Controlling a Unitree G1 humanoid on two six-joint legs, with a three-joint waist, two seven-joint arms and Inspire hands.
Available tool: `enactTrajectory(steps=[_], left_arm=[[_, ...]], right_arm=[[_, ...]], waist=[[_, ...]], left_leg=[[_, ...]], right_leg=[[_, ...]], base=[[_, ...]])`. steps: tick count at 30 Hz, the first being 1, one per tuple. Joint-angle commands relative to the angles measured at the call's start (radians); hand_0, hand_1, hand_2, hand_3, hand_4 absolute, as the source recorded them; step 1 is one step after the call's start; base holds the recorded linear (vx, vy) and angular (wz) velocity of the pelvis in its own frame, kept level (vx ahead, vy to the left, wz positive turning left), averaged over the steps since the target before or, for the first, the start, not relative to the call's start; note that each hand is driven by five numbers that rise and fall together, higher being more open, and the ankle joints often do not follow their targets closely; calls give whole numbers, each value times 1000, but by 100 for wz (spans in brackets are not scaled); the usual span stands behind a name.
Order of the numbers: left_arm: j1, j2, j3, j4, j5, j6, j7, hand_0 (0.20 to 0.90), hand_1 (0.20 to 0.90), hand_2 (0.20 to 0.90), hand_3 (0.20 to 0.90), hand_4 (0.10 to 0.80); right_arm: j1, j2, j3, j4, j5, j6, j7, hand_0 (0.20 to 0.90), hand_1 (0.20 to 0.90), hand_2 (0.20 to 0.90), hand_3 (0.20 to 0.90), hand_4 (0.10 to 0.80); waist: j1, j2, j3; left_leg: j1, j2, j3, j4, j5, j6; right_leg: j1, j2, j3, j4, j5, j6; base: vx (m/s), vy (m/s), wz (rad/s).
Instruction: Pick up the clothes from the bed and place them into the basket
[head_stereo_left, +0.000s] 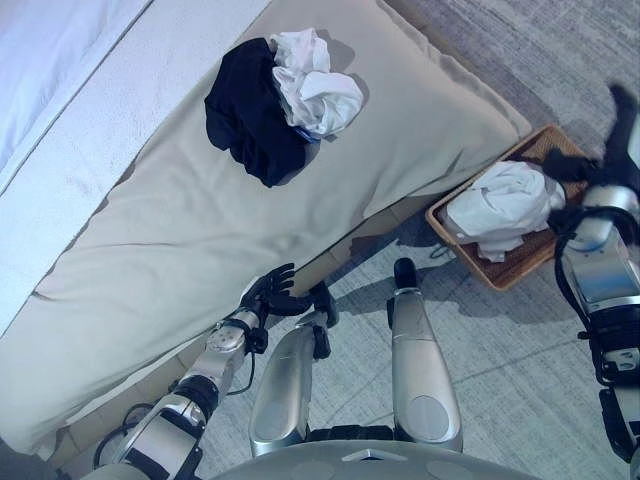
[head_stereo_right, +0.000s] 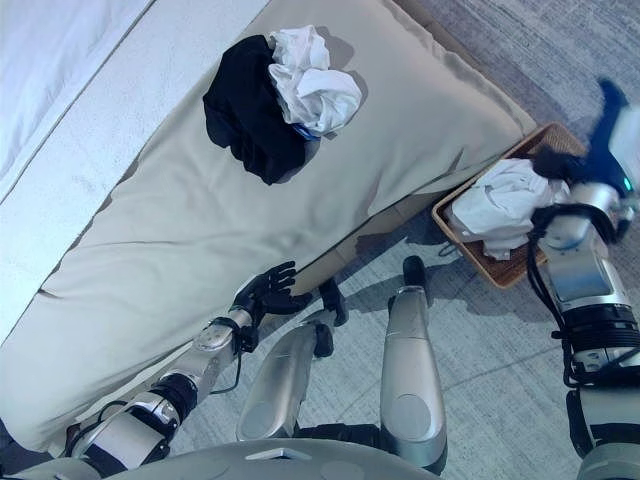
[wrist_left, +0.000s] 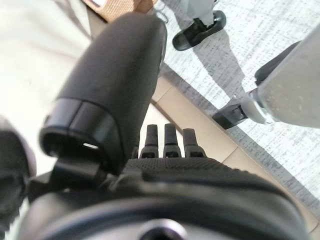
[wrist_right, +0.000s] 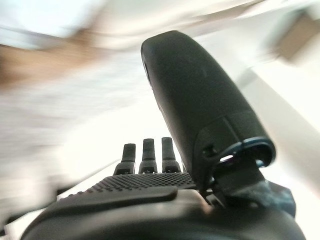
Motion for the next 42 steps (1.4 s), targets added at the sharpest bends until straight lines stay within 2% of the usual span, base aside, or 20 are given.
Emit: enactTrajectory(steps=[1,4,6,7,13,17,21,24,26,31,33,37,39,42], left_arm=[[69,91,62,7,18,0,16,900,900,900,900,800],[71,101,29,-4,69,10,7,900,900,900,900,800],[69,104,21,-12,73,20,6,900,900,900,900,800],[62,110,11,-15,68,27,7,900,900,900,900,800],[36,145,-16,-13,34,29,19,900,900,900,900,800],[32,158,-17,2,9,13,21,900,900,900,900,800],[31,164,-13,15,-21,5,30,900,900,900,900,800],[31,164,-13,15,-28,-7,35,900,900,900,900,800],[32,164,-11,12,-41,-24,25,900,900,900,900,800],[38,169,-11,10,-55,-45,7,900,900,900,900,800],[40,172,-15,0,-63,-54,2,900,900,900,900,800],[37,171,-26,-14,-79,-67,-3,900,900,900,900,800],[31,168,-41,-34,-95,-65,3,900,900,900,900,800],[27,161,-57,-42,-105,-75,12,900,900,900,900,800]], right_arm=[[-99,16,60,34,-40,-95,106,900,900,900,900,800],[-197,31,156,170,-14,-65,143,900,900,900,900,800],[-221,37,179,206,-1,-53,153,900,900,900,900,800],[-261,48,210,273,7,-28,148,900,900,900,900,800],[-479,99,324,568,81,-34,55,900,900,900,900,800],[-581,124,335,654,104,-39,-11,900,900,900,900,800],[-651,137,337,761,133,54,-78,900,900,900,900,800],[-683,144,322,855,173,56,-100,900,900,900,900,800],[-727,141,332,919,182,110,-90,900,900,900,900,800],[-781,114,404,1008,149,204,-3,900,900,900,900,800],[-788,105,419,1021,160,194,1,900,900,900,900,800],[-804,114,445,999,41,150,-57,900,900,900,900,800],[-824,129,487,923,-97,68,-142,900,900,900,900,800],[-843,128,574,765,-240,56,-169,900,900,900,900,800]], waist=[[47,-133,-77],[111,-155,-79],[127,-159,-77],[153,-163,-72],[250,-174,-38],[291,-175,-22],[323,-178,-12],[341,-176,-2],[360,-171,6],[380,-170,6],[382,-170,6],[381,-169,6],[378,-167,6],[371,-172,6]], left_leg=[[-36,-84,-7,90,-61,63],[-33,-103,-39,95,-67,84],[-34,-108,-46,98,-68,89],[-38,-114,-56,103,-71,97],[-71,-129,-102,109,-68,119],[-95,-137,-122,104,-62,122],[-116,-140,-126,92,-53,121],[-131,-141,-134,86,-47,120],[-149,-145,-144,74,-37,119],[-180,-144,-152,64,-24,116],[-196,-143,-157,63,-20,115],[-225,-144,-170,63,-15,115],[-247,-146,-187,57,-6,115],[-263,-146,-195,39,7,113]], right_leg=[[72,0,-66,-134,91,-16],[104,-15,-93,-155,106,-6],[108,-20,-99,-157,111,-2],[113,-28,-110,-160,119,5],[117,-50,-164,-177,159,34],[110,-61,-188,-191,179,43],[105,-74,-221,-209,196,49],[100,-79,-237,-214,203,51],[90,-85,-257,-224,208,54],[66,-89,-282,-223,207,55],[51,-87,-287,-220,206,56],[19,-80,-284,-212,206,57],[-6,-71,-274,-205,203,58],[-30,-58,-267,-206,204,63]], base=[[68,100,32],[88,142,49],[62,136,56],[57,125,58],[36,106,44],[9,106,30],[13,82,24],[-5,37,20],[-13,76,25],[2,40,17],[1,14,6],[-7,6,4],[-3,4,2],[-3,-1,2]])
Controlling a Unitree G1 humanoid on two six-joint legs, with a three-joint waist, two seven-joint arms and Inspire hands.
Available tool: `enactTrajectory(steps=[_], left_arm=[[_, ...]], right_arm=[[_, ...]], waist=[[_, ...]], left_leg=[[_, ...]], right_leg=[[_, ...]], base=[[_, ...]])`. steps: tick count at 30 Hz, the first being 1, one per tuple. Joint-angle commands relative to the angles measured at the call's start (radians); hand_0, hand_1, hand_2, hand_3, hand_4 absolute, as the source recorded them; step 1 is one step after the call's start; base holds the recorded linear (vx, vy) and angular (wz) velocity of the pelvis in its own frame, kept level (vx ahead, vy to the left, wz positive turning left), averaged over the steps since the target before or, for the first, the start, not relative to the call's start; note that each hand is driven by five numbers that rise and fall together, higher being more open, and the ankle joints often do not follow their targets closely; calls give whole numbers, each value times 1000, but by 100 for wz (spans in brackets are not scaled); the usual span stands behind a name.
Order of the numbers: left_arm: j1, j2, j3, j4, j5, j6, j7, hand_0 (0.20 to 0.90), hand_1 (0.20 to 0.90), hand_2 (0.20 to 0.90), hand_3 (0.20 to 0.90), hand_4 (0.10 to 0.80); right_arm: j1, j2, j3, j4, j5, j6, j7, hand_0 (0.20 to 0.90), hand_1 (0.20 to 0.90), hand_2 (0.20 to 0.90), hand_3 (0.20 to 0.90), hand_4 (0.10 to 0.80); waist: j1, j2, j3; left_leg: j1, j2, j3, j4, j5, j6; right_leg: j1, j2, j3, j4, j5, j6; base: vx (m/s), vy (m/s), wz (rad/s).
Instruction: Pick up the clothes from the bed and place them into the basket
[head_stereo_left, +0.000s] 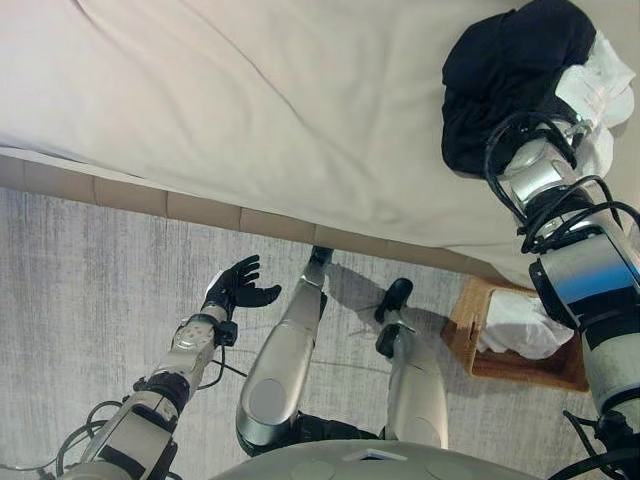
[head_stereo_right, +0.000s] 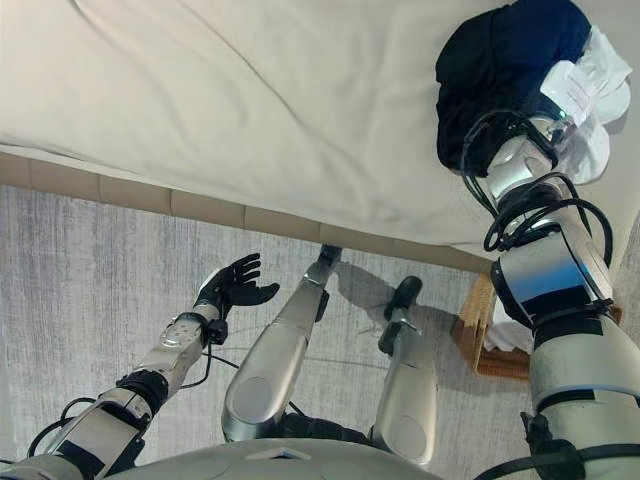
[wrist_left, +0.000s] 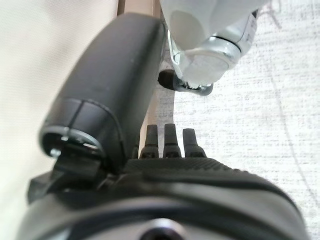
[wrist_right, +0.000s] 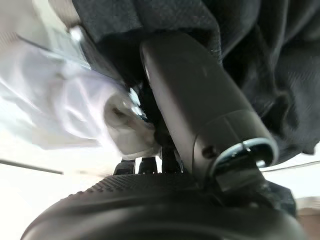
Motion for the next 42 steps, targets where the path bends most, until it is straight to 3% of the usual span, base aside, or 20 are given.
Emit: enactTrajectory(steps=[1,6,10,16,18,22,23,24,25,28,34,36,39,42], left_arm=[[34,4,-33,-31,-42,-50,2,900,900,900,900,800],[22,2,-53,-27,-49,-74,11,900,900,900,900,800],[13,5,-59,-24,-43,-70,15,900,900,900,900,800],[3,15,-39,-22,-44,-51,10,900,900,900,900,800],[1,16,-32,-18,-40,-48,5,900,900,900,900,800],[4,19,-23,-19,-23,-46,-9,900,900,900,900,800],[2,20,-23,-18,-20,-46,-12,900,900,900,900,800],[0,19,-24,-14,-18,-47,-16,900,900,900,900,800],[0,17,-26,-14,-18,-50,-18,900,900,900,900,800],[15,14,-25,-22,-9,-53,-20,900,900,900,900,800],[58,9,0,-40,6,-51,13,900,900,900,900,800],[77,2,17,-33,20,-47,34,900,900,900,900,800],[84,-3,41,-1,32,-43,42,900,900,900,900,800],[66,4,62,39,63,3,38,900,900,900,900,800]], right_arm=[[-128,-91,155,-213,-223,-106,-125,900,900,900,900,800],[-146,-93,236,-287,-359,-108,-178,900,900,900,900,800],[-153,-89,263,-309,-347,-71,-155,900,900,900,900,800],[-124,-61,274,-295,-242,17,109,900,900,900,900,800],[-122,-42,272,-254,-202,74,256,900,900,900,900,800],[-119,3,244,-110,-90,135,390,900,900,900,900,800],[-124,9,240,-83,-61,133,393,441,441,441,365,265],[-136,16,229,-56,-68,134,406,300,300,300,200,100],[-146,21,222,-39,-65,127,403,300,300,300,200,100],[-174,14,209,-31,-18,82,334,300,300,300,200,100],[-144,-24,114,-284,82,-60,-47,300,300,300,200,100],[-75,-45,-11,-490,45,-125,-183,300,300,300,200,100],[-10,-63,-128,-647,9,-194,-288,300,300,300,200,100],[64,-115,-230,-764,60,-198,-296,300,300,300,200,100]], waist=[[18,12,-22],[12,1,-22],[8,-4,-22],[15,-16,-22],[21,-19,-22],[36,-14,-22],[39,-12,-22],[43,-9,-22],[46,-6,-22],[51,0,-22],[35,-13,-22],[18,-26,-22],[-3,-38,-22],[-34,-48,-24]], left_leg=[[26,-21,105,-35,-53,88],[24,-21,96,-60,-44,87],[33,-27,86,-62,-46,88],[59,-18,80,-81,-42,83],[66,-14,76,-92,-37,78],[76,-5,66,-126,-21,76],[78,-4,67,-131,-19,76],[80,-5,66,-136,-17,76],[80,-5,67,-138,-16,76],[83,-8,68,-141,-16,77],[117,-1,88,-149,-31,75],[155,7,106,-152,-47,76],[203,13,131,-149,-68,79],[283,19,163,-141,-100,84]], right_leg=[[-74,47,26,-6,137,-18],[-79,57,31,-23,139,-13],[-72,61,40,-30,140,-14],[-49,63,28,-35,136,-14],[-46,63,22,-37,136,-14],[-43,66,10,-45,139,-15],[-42,66,6,-47,140,-16],[-40,65,2,-49,139,-18],[-40,64,-3,-49,140,-18],[-36,62,-11,-53,142,-17],[-9,58,-14,-58,150,-15],[19,54,-14,-55,148,-13],[55,50,-4,-54,143,-10],[121,43,19,-54,132,-7]], base=[[0,0,0],[-8,-36,5],[-7,-46,12],[-2,-20,3],[-1,-23,4],[0,-13,1],[0,0,0],[-4,-17,7],[-5,-7,10],[-8,7,5],[-3,5,1],[-25,4,-11],[-21,-8,-17],[6,-68,-23]])
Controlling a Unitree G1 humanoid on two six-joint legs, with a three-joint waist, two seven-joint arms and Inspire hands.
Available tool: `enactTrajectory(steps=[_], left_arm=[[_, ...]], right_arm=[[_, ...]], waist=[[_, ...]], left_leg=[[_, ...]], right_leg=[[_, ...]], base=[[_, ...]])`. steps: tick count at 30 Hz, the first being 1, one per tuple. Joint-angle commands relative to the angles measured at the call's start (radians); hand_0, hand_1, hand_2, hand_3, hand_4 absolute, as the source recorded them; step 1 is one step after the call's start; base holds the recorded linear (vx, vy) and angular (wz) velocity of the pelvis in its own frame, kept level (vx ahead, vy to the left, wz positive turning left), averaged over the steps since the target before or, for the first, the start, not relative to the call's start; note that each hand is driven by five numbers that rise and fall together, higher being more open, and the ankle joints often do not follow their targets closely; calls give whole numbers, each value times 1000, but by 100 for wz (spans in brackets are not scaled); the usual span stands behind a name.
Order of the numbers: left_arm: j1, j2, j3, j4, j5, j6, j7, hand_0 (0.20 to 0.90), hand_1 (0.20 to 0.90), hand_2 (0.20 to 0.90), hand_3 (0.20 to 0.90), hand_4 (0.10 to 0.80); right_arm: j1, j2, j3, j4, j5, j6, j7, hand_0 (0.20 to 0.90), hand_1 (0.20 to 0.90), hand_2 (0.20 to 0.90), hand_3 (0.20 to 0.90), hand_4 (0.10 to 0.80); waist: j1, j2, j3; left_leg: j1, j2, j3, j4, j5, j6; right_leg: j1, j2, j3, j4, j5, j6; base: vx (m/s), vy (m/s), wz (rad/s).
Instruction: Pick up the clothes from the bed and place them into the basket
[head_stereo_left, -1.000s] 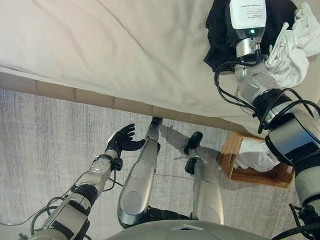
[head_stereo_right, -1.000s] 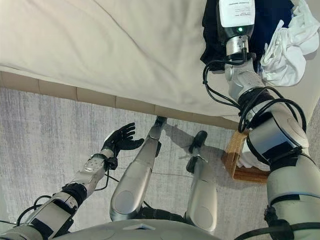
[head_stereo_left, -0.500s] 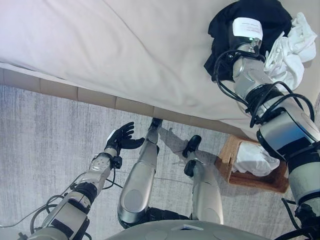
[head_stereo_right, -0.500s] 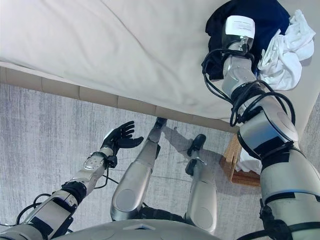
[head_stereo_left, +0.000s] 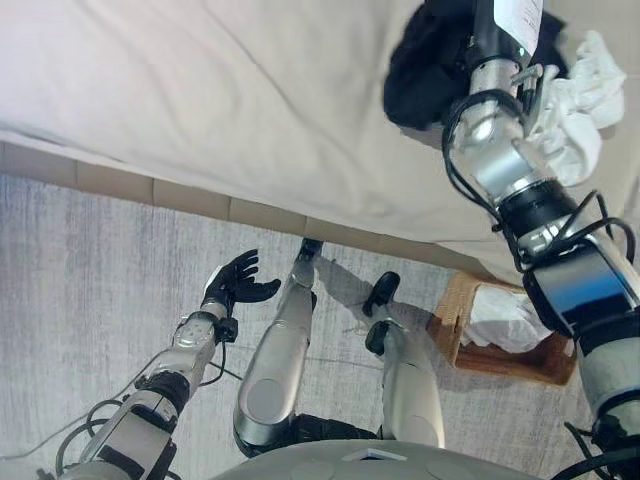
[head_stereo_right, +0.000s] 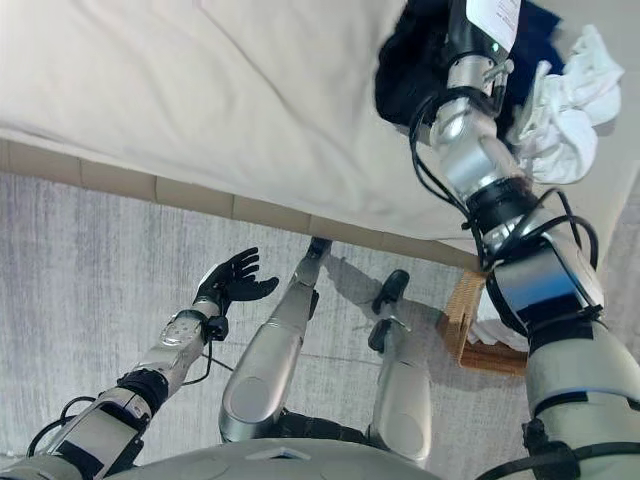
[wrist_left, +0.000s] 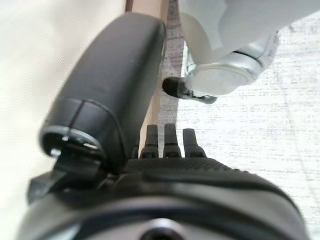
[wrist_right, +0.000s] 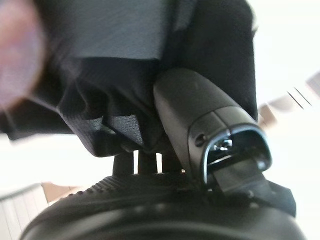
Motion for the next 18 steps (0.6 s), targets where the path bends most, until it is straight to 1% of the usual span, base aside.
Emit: enactTrajectory(steps=[1,4,5,6,7,9,10,11,12,13,15,18], left_arm=[[60,-1,43,34,69,30,-4,900,900,900,900,800],[80,15,61,88,110,40,-13,900,900,900,900,800],[82,15,62,93,109,41,-13,900,900,900,900,800],[94,16,72,109,118,40,-14,900,900,900,900,800],[97,17,74,114,125,38,-16,900,900,900,900,800],[102,13,81,127,134,33,-16,900,900,900,900,800],[102,14,80,128,132,33,-15,900,900,900,900,800],[101,12,86,124,147,36,-13,900,900,900,900,800],[94,9,97,119,157,50,-12,900,900,900,900,800],[94,10,97,118,162,49,-13,900,900,900,900,800],[90,6,100,116,166,53,-11,900,900,900,900,800],[85,-7,98,103,176,56,-7,900,900,900,900,800]], right_arm=[[-57,-153,-146,-114,5,-76,-129,300,300,300,200,100],[90,-216,-215,-167,65,-74,-83,300,300,300,200,100],[107,-219,-224,-171,70,-80,-77,300,300,300,200,100],[186,-232,-268,-195,96,-101,-58,300,300,300,200,100],[220,-235,-289,-209,100,-104,-58,300,300,300,200,100],[297,-234,-344,-233,101,-126,-59,300,300,300,200,100],[306,-234,-351,-238,100,-127,-59,300,300,300,200,100],[354,-234,-390,-264,109,-127,-67,300,300,300,200,100],[413,-234,-433,-288,126,-147,-62,300,300,300,200,100],[423,-234,-439,-293,127,-144,-66,300,300,300,200,100],[504,-229,-495,-318,157,-182,-46,300,300,300,200,100],[591,-201,-536,-352,156,-208,-19,300,300,300,200,100]], waist=[[-29,-7,-58],[-77,-29,-115],[-82,-31,-122],[-109,-36,-146],[-120,-37,-155],[-152,-36,-179],[-153,-36,-181],[-173,-34,-195],[-201,-29,-212],[-201,-29,-214],[-236,-20,-239],[-267,-4,-261]], left_leg=[[151,-23,152,-36,-167,104],[214,-11,172,-48,-189,108],[217,-10,173,-51,-186,109],[246,-3,184,-58,-193,110],[260,0,191,-62,-196,111],[297,6,209,-74,-204,114],[301,7,212,-76,-204,114],[322,11,226,-87,-206,116],[347,15,242,-100,-208,118],[350,16,245,-103,-208,119],[383,21,265,-132,-202,118],[413,23,285,-170,-191,118]], right_leg=[[5,3,26,5,103,11],[43,7,62,-8,108,16],[44,7,66,-11,111,16],[61,11,86,-16,113,17],[67,13,95,-17,114,18],[81,21,122,-19,116,18],[83,23,125,-20,115,18],[93,30,143,-21,113,19],[105,37,162,-23,114,22],[107,38,165,-24,115,22],[126,51,190,-35,110,24],[143,62,212,-50,108,26]], base=[[55,-106,-21],[68,-118,-20],[81,-102,-29],[52,-82,-31],[67,-100,-39],[29,-86,-43],[4,-118,-38],[4,-137,-45],[3,-149,-51],[1,-128,-62],[-11,-129,-47],[-13,-126,-38]])
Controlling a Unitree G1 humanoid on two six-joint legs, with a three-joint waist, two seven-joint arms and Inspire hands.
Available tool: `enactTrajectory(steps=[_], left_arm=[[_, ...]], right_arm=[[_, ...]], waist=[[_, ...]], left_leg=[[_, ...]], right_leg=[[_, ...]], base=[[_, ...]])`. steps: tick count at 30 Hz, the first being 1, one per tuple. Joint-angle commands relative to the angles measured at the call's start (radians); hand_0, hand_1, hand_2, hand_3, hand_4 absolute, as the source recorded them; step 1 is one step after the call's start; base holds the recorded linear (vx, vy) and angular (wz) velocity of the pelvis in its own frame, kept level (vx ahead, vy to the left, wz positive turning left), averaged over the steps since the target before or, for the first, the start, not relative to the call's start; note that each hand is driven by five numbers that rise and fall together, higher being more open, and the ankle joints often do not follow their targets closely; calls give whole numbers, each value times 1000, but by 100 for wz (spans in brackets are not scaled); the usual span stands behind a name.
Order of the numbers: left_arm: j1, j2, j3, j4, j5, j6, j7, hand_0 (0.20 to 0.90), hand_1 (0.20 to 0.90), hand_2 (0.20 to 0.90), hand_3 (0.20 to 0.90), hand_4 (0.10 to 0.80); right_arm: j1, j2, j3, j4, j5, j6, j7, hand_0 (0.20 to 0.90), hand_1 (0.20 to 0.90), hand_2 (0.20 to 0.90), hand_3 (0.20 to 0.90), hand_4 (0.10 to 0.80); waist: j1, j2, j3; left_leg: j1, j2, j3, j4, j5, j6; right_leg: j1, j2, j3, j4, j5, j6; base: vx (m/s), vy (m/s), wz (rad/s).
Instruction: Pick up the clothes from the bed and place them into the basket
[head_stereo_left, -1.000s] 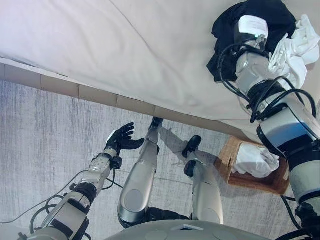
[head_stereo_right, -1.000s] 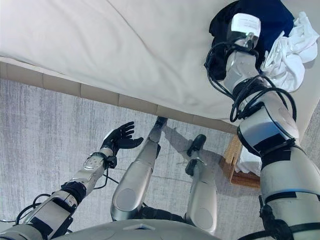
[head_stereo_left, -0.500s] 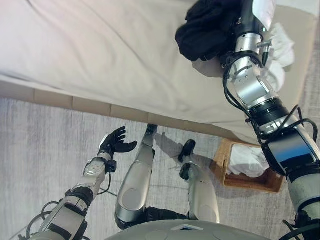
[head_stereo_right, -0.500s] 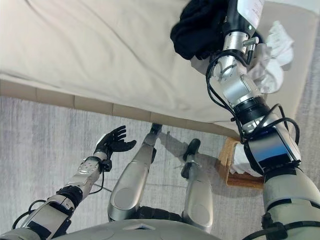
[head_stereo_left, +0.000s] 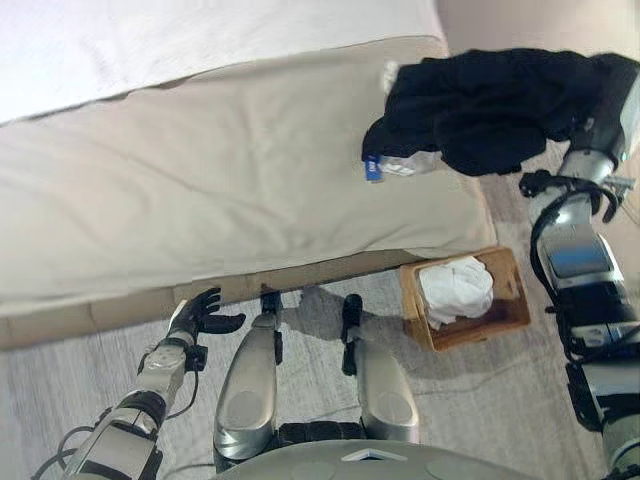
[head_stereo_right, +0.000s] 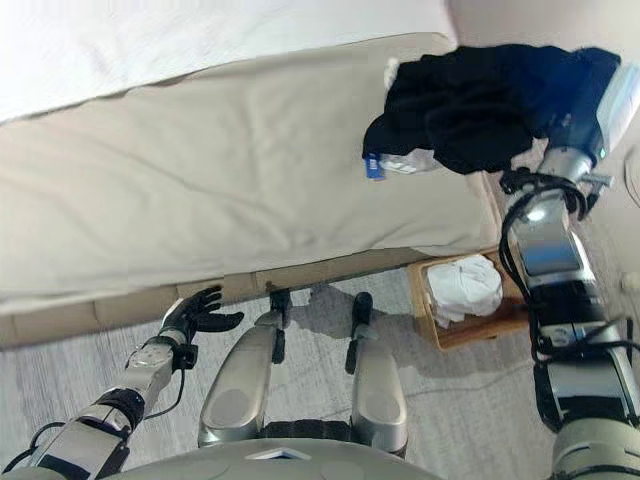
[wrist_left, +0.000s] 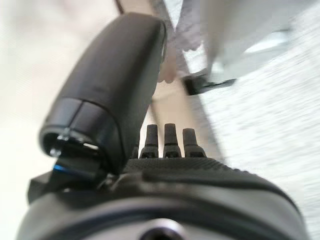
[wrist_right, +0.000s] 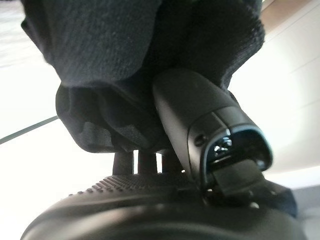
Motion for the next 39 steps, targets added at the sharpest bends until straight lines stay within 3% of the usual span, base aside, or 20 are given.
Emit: enactTrajectory(steps=[1,6,9,14,23,31,39], left_arm=[[52,-52,-29,-3,46,-22,-6,900,900,900,900,800],[42,-63,-34,-57,52,-23,-18,900,900,900,900,800],[27,-72,-40,-176,13,-24,-36,900,900,900,900,800],[0,-83,-66,-270,-12,-25,-34,900,900,900,900,800],[-20,-117,-112,-293,-21,-39,-25,900,900,900,900,800],[-48,-132,-138,-256,-43,-57,-28,900,900,900,900,800],[-113,-123,-181,-217,-80,-84,-34,900,900,900,900,800]], right_arm=[[17,-76,-51,-108,-41,-143,-17,300,300,300,200,100],[84,-32,-52,-130,-69,-150,13,300,300,300,200,100],[135,8,-36,-144,-103,-162,52,300,300,300,200,100],[147,16,-9,-100,-137,-135,78,300,300,300,200,100],[160,45,-13,70,-87,-120,40,300,300,300,200,100],[139,3,28,302,-54,-29,38,300,300,300,200,100],[-15,-62,74,572,42,-18,34,300,300,300,200,100]], waist=[[-25,77,-248],[-59,101,-262],[-82,124,-266],[-94,147,-263],[-119,189,-253],[-135,235,-217],[-126,304,-153]], left_leg=[[149,-17,50,-165,-78,61],[164,-20,81,-180,-73,61],[171,-25,101,-171,-80,61],[169,-30,110,-159,-82,56],[168,-29,110,-152,-78,40],[139,-38,110,-143,-62,25],[79,-46,97,-120,-38,7]], right_leg=[[-35,53,2,37,32,11],[-27,68,21,22,4,-1],[-16,73,44,10,-10,-14],[-10,70,51,11,-18,-25],[-5,66,46,18,-35,-36],[-47,56,45,53,-51,-45],[-111,37,26,98,-68,-57]], base=[[-19,-98,-49],[-31,-78,-31],[-15,-51,-26],[-13,-18,-22],[-2,-10,-3],[-32,12,-1],[-91,-10,-1]])
